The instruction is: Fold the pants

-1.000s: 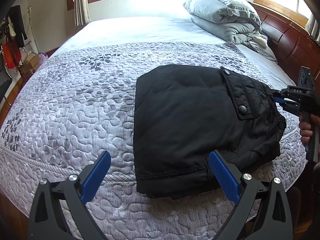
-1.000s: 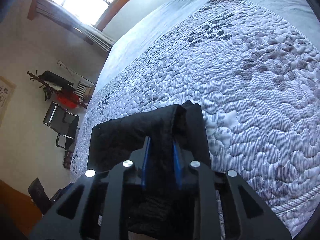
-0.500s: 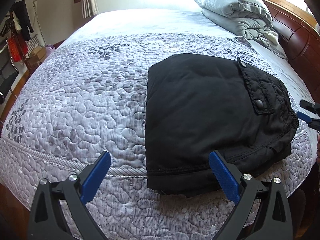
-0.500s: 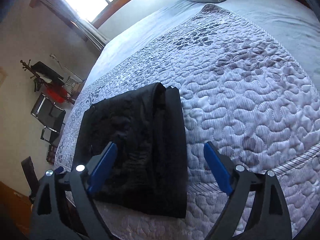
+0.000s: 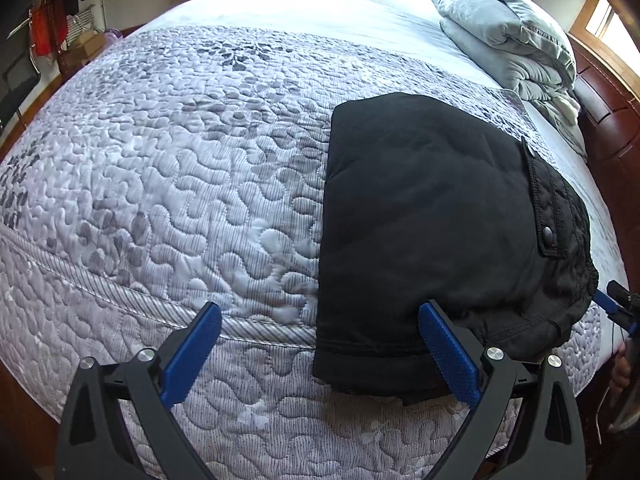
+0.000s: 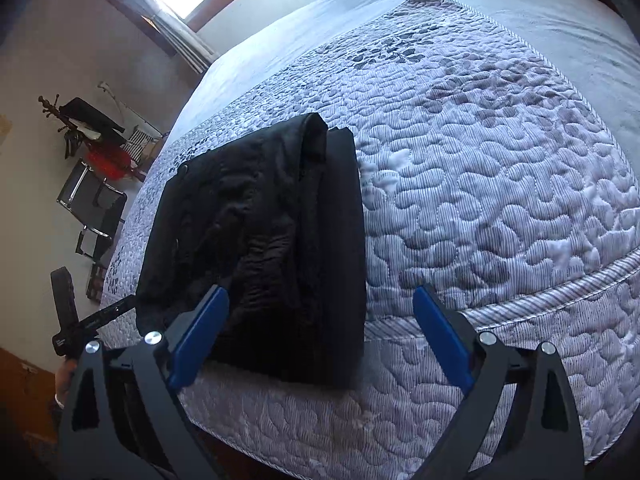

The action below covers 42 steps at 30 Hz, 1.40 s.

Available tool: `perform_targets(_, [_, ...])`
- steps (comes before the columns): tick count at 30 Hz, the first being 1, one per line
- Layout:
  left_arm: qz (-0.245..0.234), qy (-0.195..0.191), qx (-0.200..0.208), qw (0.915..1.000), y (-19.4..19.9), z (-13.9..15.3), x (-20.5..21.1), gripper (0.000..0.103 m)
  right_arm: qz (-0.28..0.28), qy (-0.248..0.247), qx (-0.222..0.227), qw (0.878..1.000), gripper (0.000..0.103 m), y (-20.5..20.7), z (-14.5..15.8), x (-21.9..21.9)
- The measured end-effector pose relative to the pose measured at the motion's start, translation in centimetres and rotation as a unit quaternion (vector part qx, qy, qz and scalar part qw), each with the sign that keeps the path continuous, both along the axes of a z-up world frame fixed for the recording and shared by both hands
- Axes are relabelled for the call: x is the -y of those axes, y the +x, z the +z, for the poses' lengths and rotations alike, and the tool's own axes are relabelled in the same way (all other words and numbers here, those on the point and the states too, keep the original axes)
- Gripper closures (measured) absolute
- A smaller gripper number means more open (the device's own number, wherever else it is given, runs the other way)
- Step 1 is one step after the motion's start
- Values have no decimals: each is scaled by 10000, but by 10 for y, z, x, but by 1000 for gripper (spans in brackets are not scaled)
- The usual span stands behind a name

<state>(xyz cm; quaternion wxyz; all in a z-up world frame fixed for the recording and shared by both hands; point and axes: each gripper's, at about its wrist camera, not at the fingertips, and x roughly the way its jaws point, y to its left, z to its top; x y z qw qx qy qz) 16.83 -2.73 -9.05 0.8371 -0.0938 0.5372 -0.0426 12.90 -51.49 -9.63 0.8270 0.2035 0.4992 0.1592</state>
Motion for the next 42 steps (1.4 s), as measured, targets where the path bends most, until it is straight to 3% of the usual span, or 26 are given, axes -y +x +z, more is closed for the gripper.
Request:
perform_targets(9, [128,-338,-163,9992,8,-8,-17,4,11,567,-332,9978,10,6,-18,5])
perform_targets(14, [156,-975,-332,9946,16,-18,-31,4,-21,747,-461,9961,10,11,-25,7])
perform_targets(18, [76,-1976,-689,9778,25,-34,-36,4,-54,985,-519,9938,10,14,-28,10])
perform_targets(21, [27,-2764,-899,9568,33,-46,-36,4,-51,995,-544,9935,10,15,-30,10])
perform_targets(27, [-84,-3329,-1321,9336,51,-71,-28,4,8,1076,-589,9924,10,23,-34,12])
perform_targets(32, [-352,-3804,-1480,9122,63,-81,-18,4,109,1460,-639,9872,10,32,-42,21])
perform_targets(38, [-497,-3687,-1648,9135,72,-80,-6,4,123,1925,-772,9782,9,42,-57,30])
perform_targets(42, [-571,-3759,-1795,9073,78,-79,-2,4,171,2151,-855,9727,9,46,-67,33])
